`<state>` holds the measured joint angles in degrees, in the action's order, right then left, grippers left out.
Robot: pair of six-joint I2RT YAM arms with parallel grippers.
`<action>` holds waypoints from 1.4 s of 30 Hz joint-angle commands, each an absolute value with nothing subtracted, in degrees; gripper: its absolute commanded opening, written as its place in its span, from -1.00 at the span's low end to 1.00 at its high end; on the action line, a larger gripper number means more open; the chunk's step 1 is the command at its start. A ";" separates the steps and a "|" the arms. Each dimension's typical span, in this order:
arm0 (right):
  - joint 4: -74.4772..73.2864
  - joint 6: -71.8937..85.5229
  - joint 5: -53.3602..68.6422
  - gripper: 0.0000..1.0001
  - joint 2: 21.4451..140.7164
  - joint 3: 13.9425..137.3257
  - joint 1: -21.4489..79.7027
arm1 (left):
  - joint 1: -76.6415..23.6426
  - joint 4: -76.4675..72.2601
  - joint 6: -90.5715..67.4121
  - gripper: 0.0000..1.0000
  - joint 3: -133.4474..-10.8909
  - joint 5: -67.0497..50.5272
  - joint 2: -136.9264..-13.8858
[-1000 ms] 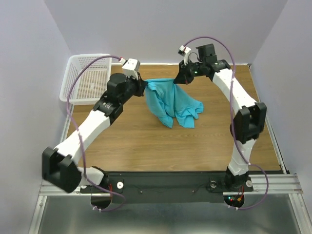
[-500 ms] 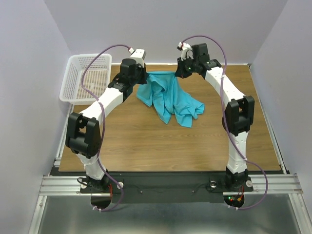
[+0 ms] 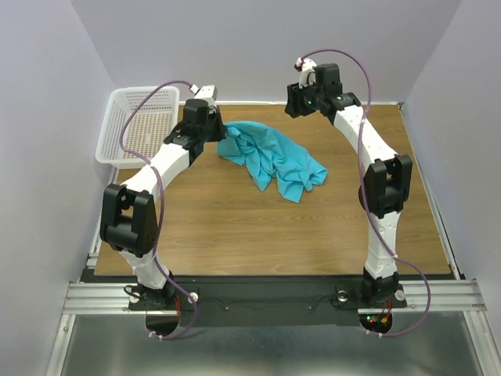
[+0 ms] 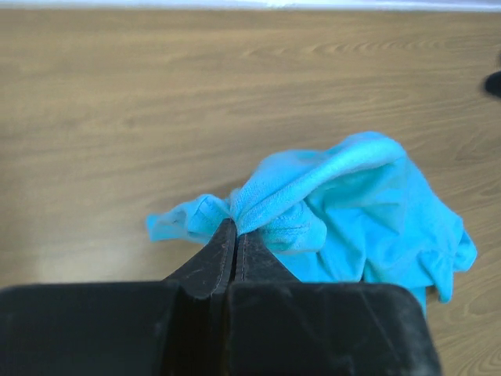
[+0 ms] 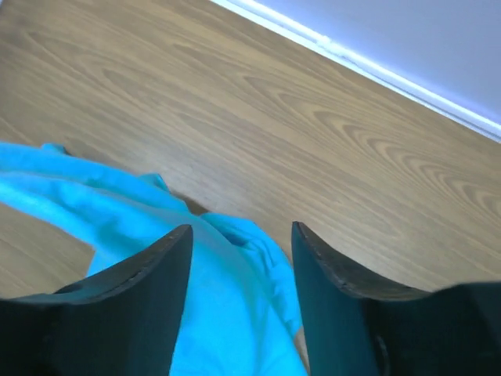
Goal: Fold and stack the t-shirts
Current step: Flatten the tshirt out
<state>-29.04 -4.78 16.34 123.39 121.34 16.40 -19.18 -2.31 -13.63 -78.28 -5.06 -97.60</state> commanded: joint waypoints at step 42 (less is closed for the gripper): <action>-20.48 -12.56 14.68 -0.99 97.15 75.14 25.49 | -18.11 -2.55 -18.81 -1.00 -67.59 -8.44 -86.66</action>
